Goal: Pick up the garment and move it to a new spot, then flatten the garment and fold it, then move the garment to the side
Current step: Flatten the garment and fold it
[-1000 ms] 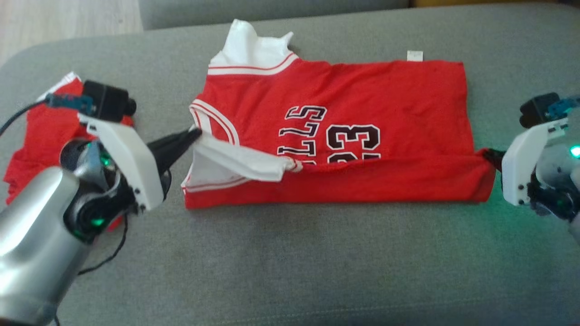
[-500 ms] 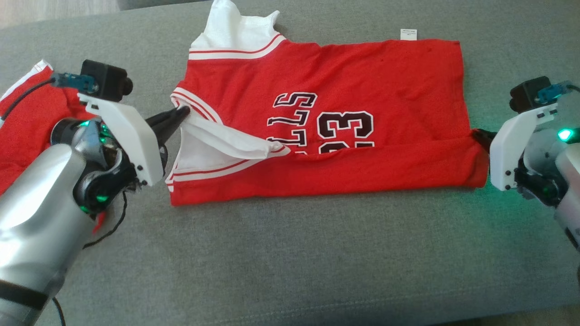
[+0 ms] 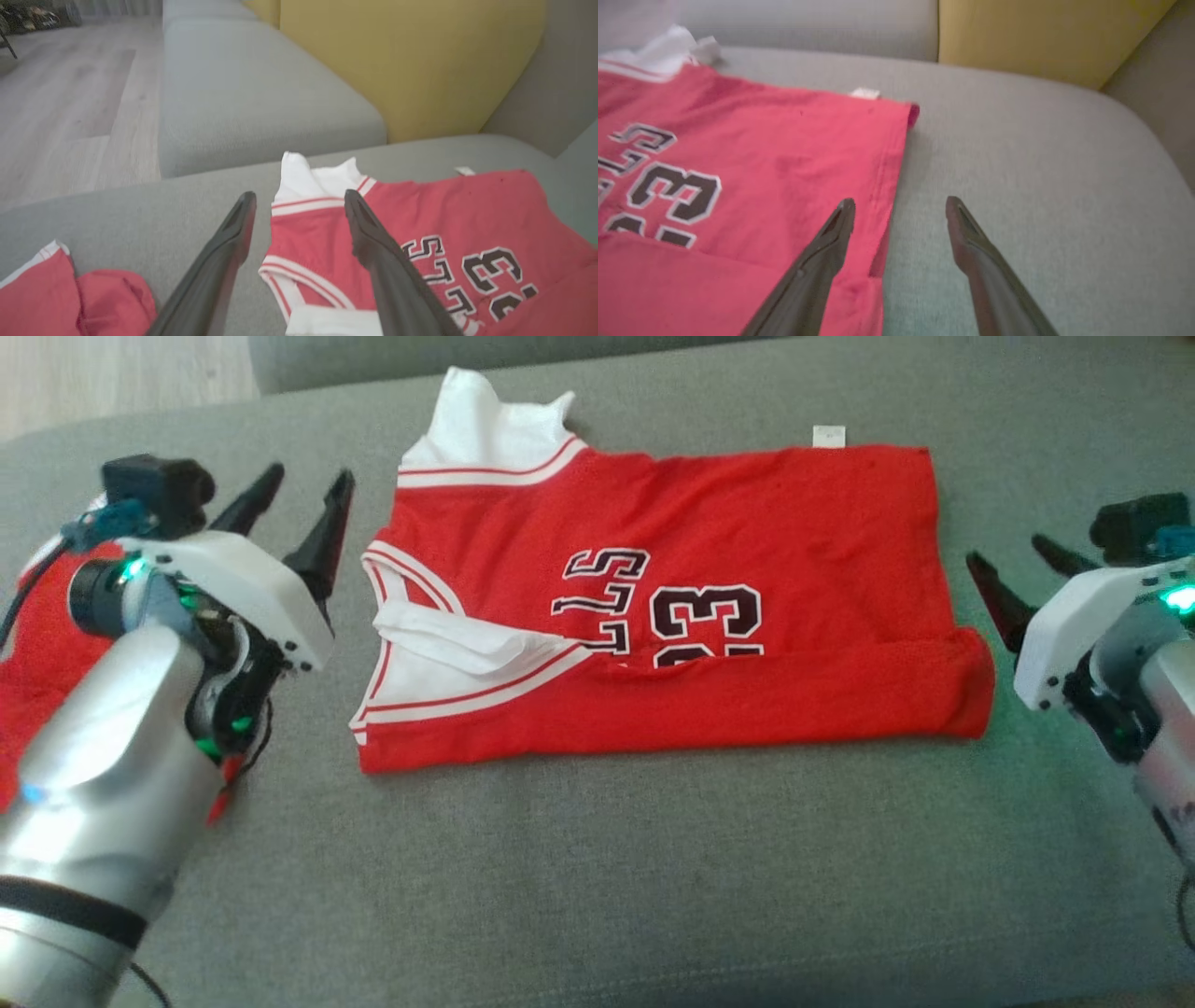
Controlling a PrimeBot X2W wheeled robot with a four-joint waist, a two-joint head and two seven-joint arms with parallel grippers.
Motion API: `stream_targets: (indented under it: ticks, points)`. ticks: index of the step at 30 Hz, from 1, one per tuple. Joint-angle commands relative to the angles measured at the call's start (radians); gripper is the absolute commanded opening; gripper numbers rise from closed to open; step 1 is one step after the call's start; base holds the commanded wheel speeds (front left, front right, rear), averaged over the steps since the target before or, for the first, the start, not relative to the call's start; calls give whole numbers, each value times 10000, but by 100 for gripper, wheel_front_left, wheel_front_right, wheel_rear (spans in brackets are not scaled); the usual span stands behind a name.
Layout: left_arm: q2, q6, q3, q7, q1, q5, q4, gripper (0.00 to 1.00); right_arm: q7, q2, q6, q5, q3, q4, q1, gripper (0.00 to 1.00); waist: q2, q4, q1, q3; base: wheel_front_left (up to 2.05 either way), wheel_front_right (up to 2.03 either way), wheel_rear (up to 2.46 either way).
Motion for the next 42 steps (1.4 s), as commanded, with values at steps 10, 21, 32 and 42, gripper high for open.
stream_targets:
  ticks: [10, 21, 32, 42]
  points:
    - [-792, 1348, 2677, -1883, 2447, -412, -1822, 100, -3452, 930, 19, -832, -1878, -272, 1398, 100, 0, 85, -1, -1150, 0, 0, 0]
    - [-2619, 1357, 4551, -1892, 5834, 1881, -3206, 100, -3666, 2728, 19, -4364, -5959, -3634, 4393, 100, 0, -13, -1, -1357, 0, 0, 0]
    - [-3193, 965, 5192, -1893, 5952, 3244, -2379, 100, -3201, 4147, 19, -6115, -7092, -5869, 6182, 100, 0, -403, -1, -1097, 0, 0, 0]
    - [-3156, 1261, 4959, -1787, 4944, 4302, -496, 100, -2838, 4409, 19, -6276, -7095, -6681, 6417, 100, 0, -808, -1, -681, 0, 0, 0]
